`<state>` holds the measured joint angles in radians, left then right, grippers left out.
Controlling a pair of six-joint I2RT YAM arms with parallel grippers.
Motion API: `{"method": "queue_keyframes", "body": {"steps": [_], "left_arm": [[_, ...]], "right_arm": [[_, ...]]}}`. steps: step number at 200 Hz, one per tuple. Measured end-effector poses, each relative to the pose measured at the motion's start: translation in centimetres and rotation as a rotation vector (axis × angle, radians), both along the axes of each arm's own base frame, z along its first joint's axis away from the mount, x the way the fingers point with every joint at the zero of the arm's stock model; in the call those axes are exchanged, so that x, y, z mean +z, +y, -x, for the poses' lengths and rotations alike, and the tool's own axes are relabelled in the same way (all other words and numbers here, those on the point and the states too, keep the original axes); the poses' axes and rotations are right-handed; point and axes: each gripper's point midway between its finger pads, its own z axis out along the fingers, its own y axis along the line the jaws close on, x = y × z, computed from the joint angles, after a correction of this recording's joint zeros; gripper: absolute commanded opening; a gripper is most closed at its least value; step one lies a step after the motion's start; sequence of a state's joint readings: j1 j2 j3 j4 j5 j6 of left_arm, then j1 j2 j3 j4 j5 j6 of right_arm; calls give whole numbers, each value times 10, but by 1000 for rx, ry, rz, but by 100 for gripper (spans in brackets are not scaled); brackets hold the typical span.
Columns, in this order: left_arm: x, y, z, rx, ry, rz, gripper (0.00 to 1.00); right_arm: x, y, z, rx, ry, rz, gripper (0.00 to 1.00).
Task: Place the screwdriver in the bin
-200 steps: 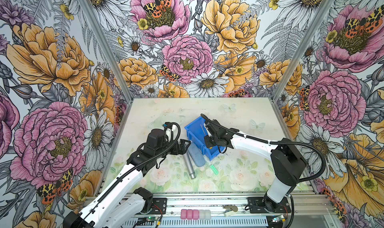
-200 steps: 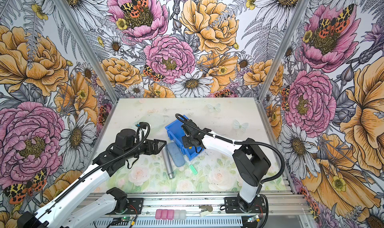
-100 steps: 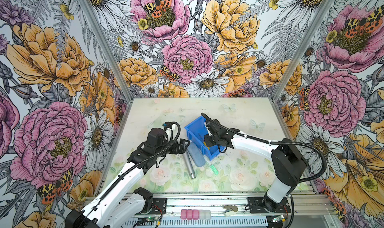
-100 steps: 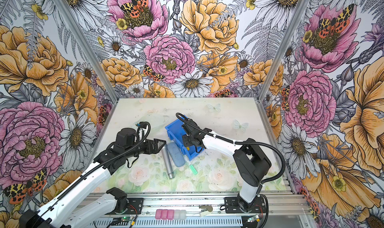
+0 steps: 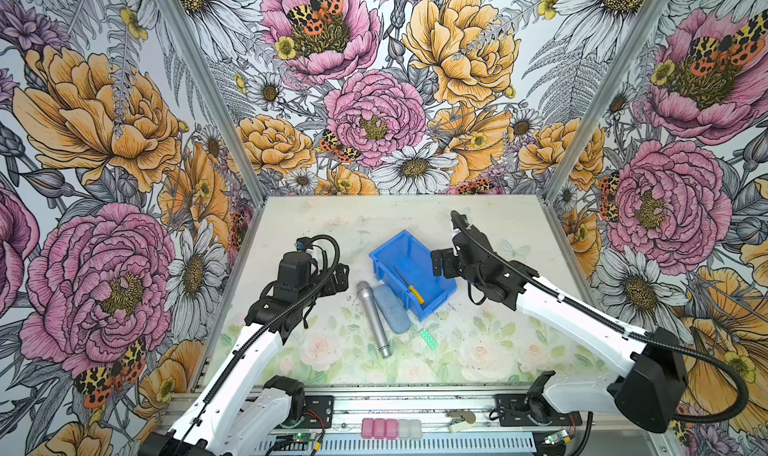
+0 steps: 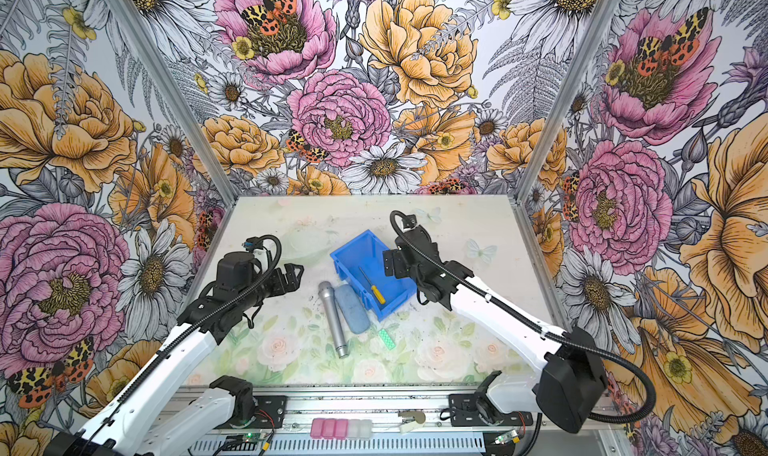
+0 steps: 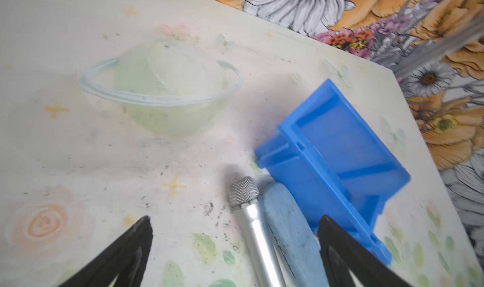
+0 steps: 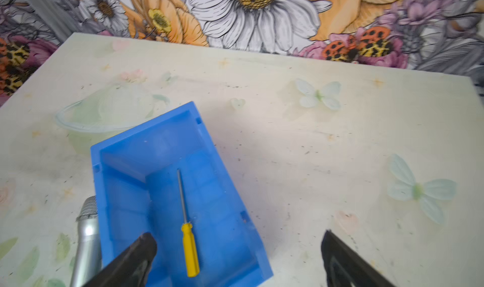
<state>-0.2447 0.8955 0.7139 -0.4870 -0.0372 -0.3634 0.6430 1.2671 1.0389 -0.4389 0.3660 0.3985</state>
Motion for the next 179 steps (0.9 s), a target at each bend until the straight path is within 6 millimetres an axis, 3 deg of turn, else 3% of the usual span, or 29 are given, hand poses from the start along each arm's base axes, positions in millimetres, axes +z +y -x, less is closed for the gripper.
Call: {"method": "queue_keyframes", "body": {"steps": [20,39,61,75,88,108,155,179], "left_arm": [[1,33,-9,147,-43,-81,99],[-6,63,-16,263,-92,-141,99],[-38,92,-19,354,-113,-225,99],[-58,103,-20,381,-109,-273,99],[-71,112,-24,398,-104,-311,99],[-74,119,-40,414,-125,-351,99],[-70,125,-73,422,-237,-385,99],[-70,122,-86,402,-298,-381,99]], "right_arm": [[13,-61,-5,-190,-73,32,99],[9,-119,-7,-374,-104,60,99],[-19,-187,-7,-588,-94,102,100],[-46,-214,-5,-665,-78,125,100],[-69,-226,-5,-681,-59,146,100],[-96,-231,-13,-649,-41,179,100],[-104,-230,-50,-560,-128,199,100],[-113,-233,-56,-534,-170,177,100]]}}
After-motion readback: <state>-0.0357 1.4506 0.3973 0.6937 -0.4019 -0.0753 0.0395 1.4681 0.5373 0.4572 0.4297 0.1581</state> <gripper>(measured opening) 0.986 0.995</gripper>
